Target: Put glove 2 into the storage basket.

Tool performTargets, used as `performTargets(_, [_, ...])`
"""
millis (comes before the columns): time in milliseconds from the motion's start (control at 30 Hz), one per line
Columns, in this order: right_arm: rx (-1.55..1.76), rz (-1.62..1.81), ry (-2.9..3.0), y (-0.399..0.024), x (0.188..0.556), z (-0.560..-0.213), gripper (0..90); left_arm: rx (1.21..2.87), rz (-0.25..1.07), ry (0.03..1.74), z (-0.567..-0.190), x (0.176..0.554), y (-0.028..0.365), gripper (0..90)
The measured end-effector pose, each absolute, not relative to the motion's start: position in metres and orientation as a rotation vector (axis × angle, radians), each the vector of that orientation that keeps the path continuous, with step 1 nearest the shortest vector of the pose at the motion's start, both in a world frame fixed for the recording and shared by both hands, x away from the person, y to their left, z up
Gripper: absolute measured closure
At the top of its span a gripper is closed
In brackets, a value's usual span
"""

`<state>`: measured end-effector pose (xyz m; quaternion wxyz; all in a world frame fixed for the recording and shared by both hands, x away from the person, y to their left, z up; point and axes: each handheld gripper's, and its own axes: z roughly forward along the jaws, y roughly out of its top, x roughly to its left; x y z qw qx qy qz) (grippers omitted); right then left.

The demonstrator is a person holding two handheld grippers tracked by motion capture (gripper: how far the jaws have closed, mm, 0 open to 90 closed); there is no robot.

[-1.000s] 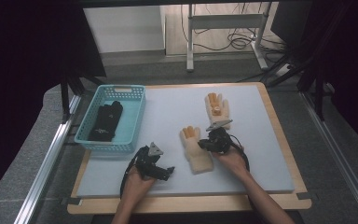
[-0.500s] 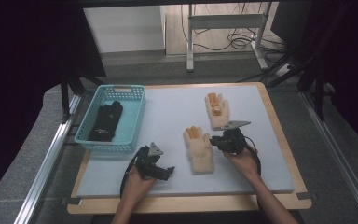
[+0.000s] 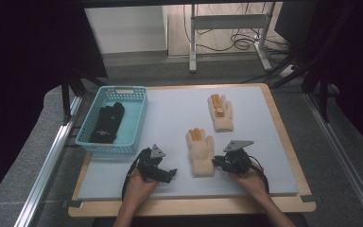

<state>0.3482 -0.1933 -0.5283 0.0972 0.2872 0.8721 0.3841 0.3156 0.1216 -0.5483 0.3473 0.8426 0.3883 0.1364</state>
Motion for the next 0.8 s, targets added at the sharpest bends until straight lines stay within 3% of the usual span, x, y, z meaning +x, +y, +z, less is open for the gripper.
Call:
performTargets(200, [0.775,1.141,2.614,-0.175,0.341,-0.528,75.4,2.185,0.354,1.007,-0.548,0.316,0.122,1.0])
performTargets(367, [0.832,1.161,2.565,-0.189,0.354,-0.521,70.3,2.185,0.354,1.007,-0.548,0.316,0.122,1.0])
performTargets(800, [1.001,1.131,2.367,-0.221,0.442,-0.495,58.2,2.184,0.353,1.008,-0.548,0.316,0.122,1.0])
